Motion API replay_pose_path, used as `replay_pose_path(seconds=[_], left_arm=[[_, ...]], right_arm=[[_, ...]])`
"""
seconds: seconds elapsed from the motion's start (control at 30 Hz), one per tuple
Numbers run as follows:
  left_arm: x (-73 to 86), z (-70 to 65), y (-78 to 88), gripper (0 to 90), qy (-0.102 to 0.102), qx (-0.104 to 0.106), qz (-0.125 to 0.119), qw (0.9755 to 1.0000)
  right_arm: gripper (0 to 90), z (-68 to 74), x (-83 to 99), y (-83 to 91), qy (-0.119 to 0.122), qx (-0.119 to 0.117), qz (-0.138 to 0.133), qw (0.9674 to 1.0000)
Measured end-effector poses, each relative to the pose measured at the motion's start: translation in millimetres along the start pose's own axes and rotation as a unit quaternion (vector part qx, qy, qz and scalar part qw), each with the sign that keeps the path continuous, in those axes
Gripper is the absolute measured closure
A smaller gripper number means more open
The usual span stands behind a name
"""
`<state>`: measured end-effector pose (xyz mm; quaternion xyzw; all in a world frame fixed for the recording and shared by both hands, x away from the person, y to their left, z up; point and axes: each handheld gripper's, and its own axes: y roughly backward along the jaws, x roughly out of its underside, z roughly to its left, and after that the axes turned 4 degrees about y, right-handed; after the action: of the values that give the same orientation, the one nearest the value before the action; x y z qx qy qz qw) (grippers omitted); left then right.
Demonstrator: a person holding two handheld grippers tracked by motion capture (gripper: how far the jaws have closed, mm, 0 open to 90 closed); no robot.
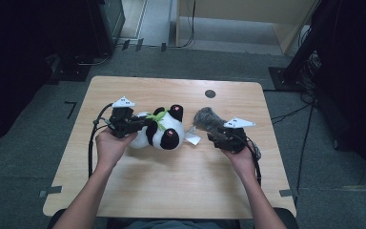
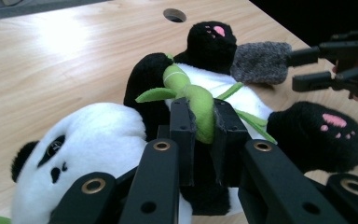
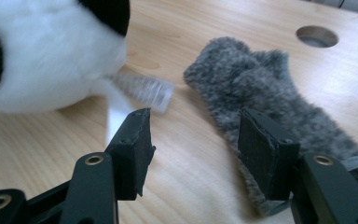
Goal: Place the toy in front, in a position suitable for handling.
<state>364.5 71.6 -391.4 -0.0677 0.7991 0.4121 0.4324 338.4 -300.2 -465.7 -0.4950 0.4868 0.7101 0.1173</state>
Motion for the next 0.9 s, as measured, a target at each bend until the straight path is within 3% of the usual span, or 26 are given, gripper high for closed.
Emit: replay_pose_path(seconds=[0.1,0.2,0.37,0.7,0.9], left_arm=[[1.9,-5.9,-4.6,80.7,0.000,0.006,0.004,1.0000],[1.5,-13.4,-8.0,80.7,0.000,0.020,0.007,0.9998],[3.1,-29.0,-10.9,80.5,-0.018,0.032,0.007,0.9993],[11.5,-30.2,-20.7,77.9,-0.024,0.033,0.007,0.9991],[15.1,-25.9,-20.4,67.8,-0.024,0.050,0.005,0.9984]], right_arm=[[43.7,-4.4,-3.7,1.9,0.007,0.010,0.009,0.9999],[44.2,-11.1,-8.1,6.4,0.005,0.022,-0.004,0.9997],[43.9,-29.0,-12.9,5.5,-0.003,0.036,-0.003,0.9994],[44.5,-57.4,-17.8,-34.2,-0.022,0.032,0.008,0.9992],[45.8,-63.7,-9.3,-46.7,-0.021,0.025,0.045,0.9984]])
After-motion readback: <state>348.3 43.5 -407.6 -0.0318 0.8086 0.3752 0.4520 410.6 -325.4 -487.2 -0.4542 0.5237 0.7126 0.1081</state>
